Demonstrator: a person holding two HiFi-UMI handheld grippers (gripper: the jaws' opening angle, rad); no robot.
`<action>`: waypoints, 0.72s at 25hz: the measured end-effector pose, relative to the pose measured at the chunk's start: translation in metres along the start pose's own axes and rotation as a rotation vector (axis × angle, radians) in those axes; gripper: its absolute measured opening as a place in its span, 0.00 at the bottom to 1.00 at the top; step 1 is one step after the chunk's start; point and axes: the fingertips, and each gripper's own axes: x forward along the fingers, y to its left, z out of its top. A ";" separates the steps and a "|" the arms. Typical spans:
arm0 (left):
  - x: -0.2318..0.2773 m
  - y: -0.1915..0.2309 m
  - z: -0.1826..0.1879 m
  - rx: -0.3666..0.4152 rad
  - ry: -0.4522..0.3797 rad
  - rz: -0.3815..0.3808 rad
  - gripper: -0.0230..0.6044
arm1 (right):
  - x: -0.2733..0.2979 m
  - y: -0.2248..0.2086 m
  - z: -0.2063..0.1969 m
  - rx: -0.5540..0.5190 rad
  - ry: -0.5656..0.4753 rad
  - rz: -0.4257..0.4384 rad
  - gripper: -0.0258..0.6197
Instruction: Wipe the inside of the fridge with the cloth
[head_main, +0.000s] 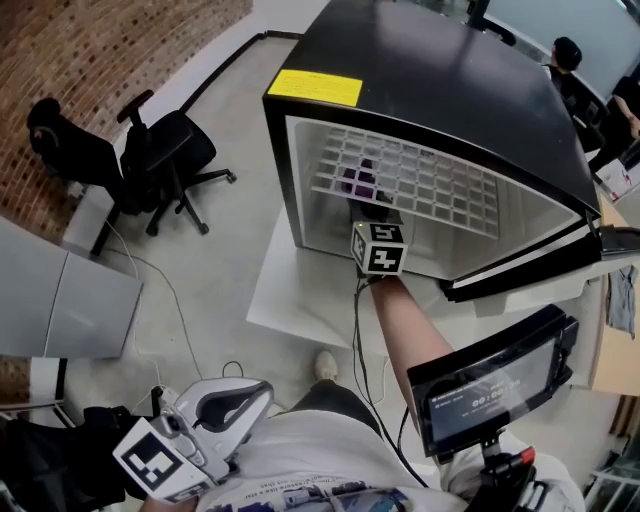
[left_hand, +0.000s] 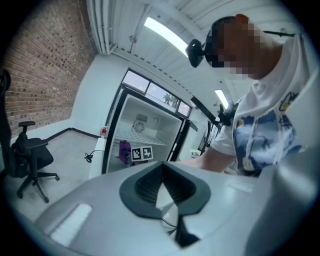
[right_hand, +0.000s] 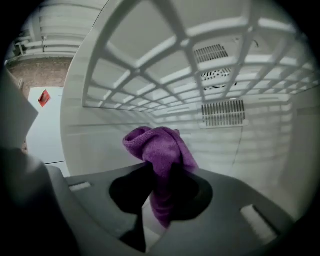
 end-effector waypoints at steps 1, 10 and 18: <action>0.001 -0.003 0.000 0.005 -0.001 -0.015 0.05 | -0.008 -0.007 0.002 -0.007 -0.005 -0.020 0.16; 0.019 -0.027 -0.002 0.026 0.022 -0.149 0.05 | -0.083 -0.102 -0.004 -0.058 0.020 -0.260 0.16; 0.042 -0.042 0.008 0.026 0.034 -0.205 0.05 | -0.108 -0.154 -0.041 -0.066 0.132 -0.420 0.16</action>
